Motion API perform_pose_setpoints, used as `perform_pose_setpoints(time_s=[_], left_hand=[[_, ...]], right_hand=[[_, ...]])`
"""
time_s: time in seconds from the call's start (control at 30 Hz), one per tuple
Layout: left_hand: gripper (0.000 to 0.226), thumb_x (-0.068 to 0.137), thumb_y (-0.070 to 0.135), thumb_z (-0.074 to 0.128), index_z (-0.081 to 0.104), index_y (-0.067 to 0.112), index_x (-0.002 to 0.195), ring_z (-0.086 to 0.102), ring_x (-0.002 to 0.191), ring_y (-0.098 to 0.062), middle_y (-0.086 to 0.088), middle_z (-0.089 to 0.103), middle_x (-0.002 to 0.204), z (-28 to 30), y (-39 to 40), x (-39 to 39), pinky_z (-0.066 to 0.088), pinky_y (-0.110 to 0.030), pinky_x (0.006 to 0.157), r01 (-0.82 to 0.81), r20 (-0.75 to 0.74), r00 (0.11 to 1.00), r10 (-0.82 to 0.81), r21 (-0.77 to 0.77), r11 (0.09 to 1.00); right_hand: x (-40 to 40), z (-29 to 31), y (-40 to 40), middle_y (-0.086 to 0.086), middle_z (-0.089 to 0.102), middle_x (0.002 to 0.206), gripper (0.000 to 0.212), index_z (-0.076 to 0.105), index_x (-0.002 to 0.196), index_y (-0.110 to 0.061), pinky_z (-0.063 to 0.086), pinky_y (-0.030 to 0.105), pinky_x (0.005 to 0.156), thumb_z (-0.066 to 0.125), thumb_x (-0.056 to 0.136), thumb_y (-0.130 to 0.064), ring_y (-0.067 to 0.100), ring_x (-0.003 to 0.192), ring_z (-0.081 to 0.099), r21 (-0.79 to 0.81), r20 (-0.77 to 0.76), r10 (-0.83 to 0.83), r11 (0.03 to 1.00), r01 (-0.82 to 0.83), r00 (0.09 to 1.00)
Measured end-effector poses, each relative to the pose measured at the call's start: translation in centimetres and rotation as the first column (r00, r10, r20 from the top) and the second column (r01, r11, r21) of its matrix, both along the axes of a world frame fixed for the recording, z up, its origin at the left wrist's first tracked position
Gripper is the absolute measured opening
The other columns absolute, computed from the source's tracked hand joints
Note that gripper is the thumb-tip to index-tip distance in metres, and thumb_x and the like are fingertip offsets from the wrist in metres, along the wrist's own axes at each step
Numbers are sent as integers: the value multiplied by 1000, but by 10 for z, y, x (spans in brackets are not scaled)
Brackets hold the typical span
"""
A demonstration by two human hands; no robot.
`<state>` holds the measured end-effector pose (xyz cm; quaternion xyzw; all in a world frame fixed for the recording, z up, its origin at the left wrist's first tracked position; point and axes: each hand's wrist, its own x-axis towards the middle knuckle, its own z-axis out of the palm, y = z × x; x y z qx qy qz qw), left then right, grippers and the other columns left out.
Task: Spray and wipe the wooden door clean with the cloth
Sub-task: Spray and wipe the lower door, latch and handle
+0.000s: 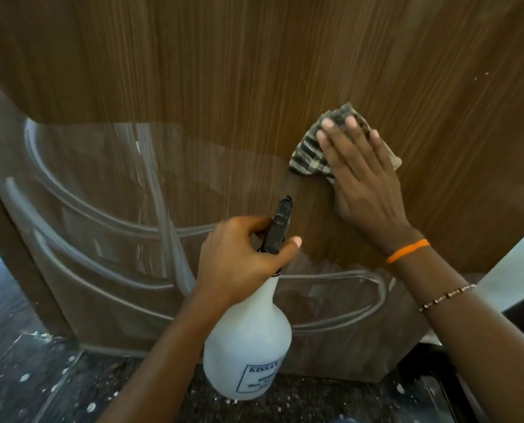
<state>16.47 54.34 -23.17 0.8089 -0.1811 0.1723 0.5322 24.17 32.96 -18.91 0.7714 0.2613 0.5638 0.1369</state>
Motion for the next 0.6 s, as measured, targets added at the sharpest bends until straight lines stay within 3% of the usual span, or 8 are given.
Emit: perform_pose_setpoints(time_s=[0.1, 0.17, 0.27, 0.37, 0.47, 0.53, 0.6], left_hand=[[54, 62, 70, 52, 66, 18, 65, 59, 58, -16, 4, 61, 60, -4, 6, 4, 51, -42, 63, -4, -45, 999, 3, -19, 1000], [47, 60, 70, 53, 62, 24, 59, 58, 57, -13, 12, 60, 57, -7, 13, 7, 49, -39, 63, -9, -73, 997, 6, -36, 999], [38, 61, 65, 61, 61, 27, 58, 57, 57, -9, 13, 59, 54, -6, 22, 10, 49, -40, 62, -8, -94, 996, 4, -49, 999], [29, 67, 54, 62, 66, 26, 66, 62, 65, -15, 8, 62, 59, -4, 30, 12, 52, -45, 69, -6, -103, 995, 1, -53, 999], [39, 66, 58, 65, 67, 19, 64, 63, 65, -21, 2, 64, 60, -3, 39, 15, 51, -47, 70, -1, -116, 993, -9, -88, 996], [43, 66, 65, 72, 67, 22, 64, 64, 66, -18, 9, 65, 60, -4, 44, 17, 52, -45, 72, 24, -153, 987, -39, -103, 994], [40, 63, 63, 66, 69, 24, 69, 63, 67, -14, 13, 65, 59, -6, 48, 18, 53, -45, 76, 49, -182, 981, -67, -104, 993]], right_hand=[[2, -30, 13, 11, 31, 152, 61, 30, 146, -3, 15, 44, 118, 57, 90, -1, 29, 141, 26, 61, -17, 31, 998, -30, 999], [1, -70, 12, 10, 27, 153, 59, 28, 145, -4, 11, 44, 118, 53, 91, -5, 30, 140, 26, -109, -139, 55, 992, -70, 989], [-4, -121, 8, 9, 25, 148, 58, 22, 145, -7, 8, 43, 116, 37, 89, -13, 27, 135, 30, -503, -249, 0, 854, -129, 968], [-5, -137, 6, 4, 19, 155, 63, 10, 152, -7, 6, 43, 119, 31, 92, -9, 22, 140, 25, -638, -264, -100, 764, -96, 959], [-2, -103, 11, 3, 25, 154, 54, 29, 145, -10, 5, 45, 119, 37, 92, -10, 23, 139, 28, -586, -228, -76, 807, -75, 971], [-1, -59, 21, 8, 31, 153, 48, 33, 143, -8, 9, 45, 118, 40, 95, -7, 27, 138, 30, -422, -178, -22, 905, -56, 984], [3, -17, 34, 12, 35, 150, 48, 36, 143, -5, 15, 46, 116, 43, 96, 1, 29, 139, 30, -217, -97, 15, 975, -36, 995]])
